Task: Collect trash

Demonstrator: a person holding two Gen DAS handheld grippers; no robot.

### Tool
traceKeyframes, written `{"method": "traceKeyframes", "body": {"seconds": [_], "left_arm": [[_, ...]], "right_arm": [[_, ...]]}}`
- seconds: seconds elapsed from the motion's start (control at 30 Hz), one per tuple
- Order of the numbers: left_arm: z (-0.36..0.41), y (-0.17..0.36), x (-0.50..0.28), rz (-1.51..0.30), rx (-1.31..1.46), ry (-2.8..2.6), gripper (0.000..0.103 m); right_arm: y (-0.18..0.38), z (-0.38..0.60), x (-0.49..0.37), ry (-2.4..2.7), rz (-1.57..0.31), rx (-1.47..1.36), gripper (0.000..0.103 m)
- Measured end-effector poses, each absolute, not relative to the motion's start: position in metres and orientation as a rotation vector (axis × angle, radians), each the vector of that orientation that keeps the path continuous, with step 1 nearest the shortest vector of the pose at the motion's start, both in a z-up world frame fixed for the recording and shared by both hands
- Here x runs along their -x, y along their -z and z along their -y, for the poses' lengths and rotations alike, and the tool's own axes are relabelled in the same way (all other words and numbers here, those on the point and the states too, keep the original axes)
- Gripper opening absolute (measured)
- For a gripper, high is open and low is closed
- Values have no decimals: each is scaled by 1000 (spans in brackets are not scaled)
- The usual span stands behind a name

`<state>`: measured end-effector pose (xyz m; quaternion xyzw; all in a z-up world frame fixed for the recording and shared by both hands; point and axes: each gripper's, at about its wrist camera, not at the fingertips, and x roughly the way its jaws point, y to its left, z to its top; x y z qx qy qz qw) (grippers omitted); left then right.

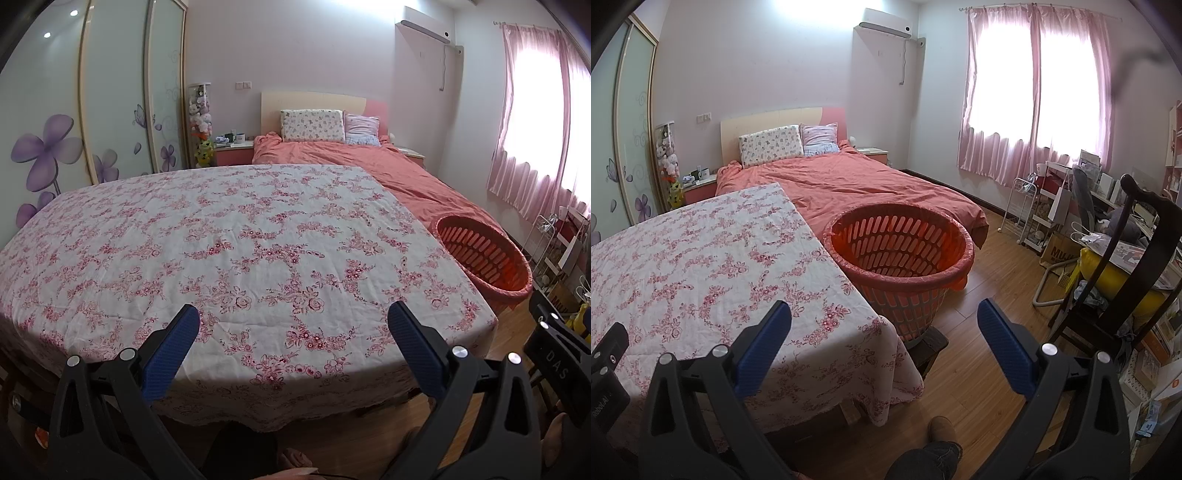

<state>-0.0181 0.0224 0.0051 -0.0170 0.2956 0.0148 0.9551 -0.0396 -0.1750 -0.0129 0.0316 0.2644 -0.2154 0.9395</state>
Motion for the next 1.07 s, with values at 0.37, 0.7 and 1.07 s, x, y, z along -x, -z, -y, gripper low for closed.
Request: {"method": "traceKeyframes", "body": {"seconds": [0.37,0.7,1.07], "left_arm": [[-21,-5,17,-605,31,-31,100],[-20,-5,16,-609,18,-36,100],[-18,-6,14,-616,13,-38,100]], "right_arm": [[16,174,40,440,-545,-68,98],[15,175,40,440,-546,-69,98],[15,175,40,439,-547,-69,98]]}}
